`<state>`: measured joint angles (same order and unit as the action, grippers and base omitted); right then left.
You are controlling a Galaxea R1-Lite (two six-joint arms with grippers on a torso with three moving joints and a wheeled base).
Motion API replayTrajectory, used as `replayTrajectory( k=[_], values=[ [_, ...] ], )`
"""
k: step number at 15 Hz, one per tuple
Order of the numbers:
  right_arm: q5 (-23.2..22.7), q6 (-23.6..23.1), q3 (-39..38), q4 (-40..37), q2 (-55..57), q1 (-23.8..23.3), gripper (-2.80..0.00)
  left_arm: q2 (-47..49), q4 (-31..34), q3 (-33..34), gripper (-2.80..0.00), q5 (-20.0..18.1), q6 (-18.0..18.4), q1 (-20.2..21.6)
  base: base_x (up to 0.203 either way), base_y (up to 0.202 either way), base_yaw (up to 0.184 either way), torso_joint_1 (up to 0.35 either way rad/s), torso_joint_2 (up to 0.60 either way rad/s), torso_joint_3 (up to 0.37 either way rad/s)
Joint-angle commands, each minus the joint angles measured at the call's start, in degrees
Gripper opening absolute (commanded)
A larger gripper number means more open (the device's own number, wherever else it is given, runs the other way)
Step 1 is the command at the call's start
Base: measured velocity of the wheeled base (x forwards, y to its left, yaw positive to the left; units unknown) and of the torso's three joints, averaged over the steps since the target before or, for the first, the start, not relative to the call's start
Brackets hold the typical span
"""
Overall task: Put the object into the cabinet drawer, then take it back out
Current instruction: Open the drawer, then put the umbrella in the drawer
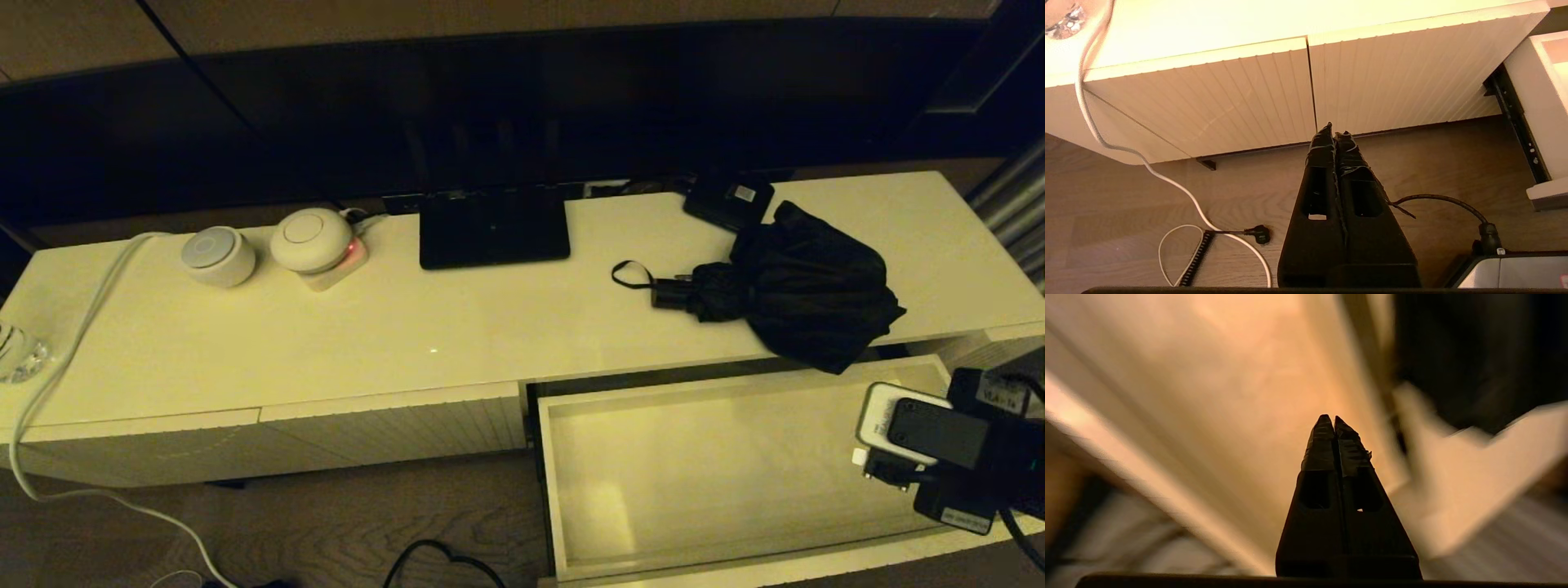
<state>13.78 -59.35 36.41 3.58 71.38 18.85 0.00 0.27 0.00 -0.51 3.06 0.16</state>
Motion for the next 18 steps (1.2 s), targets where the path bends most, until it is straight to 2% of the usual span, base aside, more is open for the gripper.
replayTrajectory(
  k=[1,4,6,7,13,14,16,18],
  values=[
    [0.03,-10.33,1.99,2.19,2.87,-0.32,-2.8,0.0,0.0,0.18,-2.8,-0.01,0.02,0.02,0.0,0.0,0.0,0.0,0.0,0.0],
    [0.22,-14.69,3.38,7.26,5.36,0.39,-2.8,0.0,0.0,0.18,-2.8,-0.01,0.02,0.02,0.0,0.0,0.0,0.0,0.0,0.0],
    [3.24,-14.57,2.42,11.95,6.1,2.08,-2.8,0.0,0.0,0.18,-2.8,-0.01,0.02,0.02,0.0,0.0,0.0,0.0,0.0,0.0],
    [4.48,-14.48,2.17,13.91,6.08,3.6,0.0,0.0,0.0,0.18,-2.8,-0.01,0.02,0.02,0.0,0.0,0.0,0.0,0.0,0.0],
    [3.21,-15.37,3.62,13.78,8.68,6.23,0.0,0.0,0.0,0.18,-2.8,-0.01,0.02,0.02,0.0,0.0,0.0,0.0,0.0,0.0],
    [2.43,-16.85,4.51,13.17,9.28,6.28,0.0,0.0,0.0,0.18,-2.8,-0.01,0.02,0.02,0.0,0.0,0.0,0.0,0.0,0.0],
    [-0.56,-20.71,6.42,11.44,10.78,6.07,0.0,0.0,0.0,0.18,-2.8,-0.01,0.02,0.02,0.0,0.0,0.0,0.0,0.0,0.0],
    [-4.43,-22.54,8.39,10.76,13.03,5.57,0.0,0.0,0.0,0.18,-2.8,-0.01,0.02,0.02,0.0,0.0,0.0,0.0,0.0,0.0]
  ],
)
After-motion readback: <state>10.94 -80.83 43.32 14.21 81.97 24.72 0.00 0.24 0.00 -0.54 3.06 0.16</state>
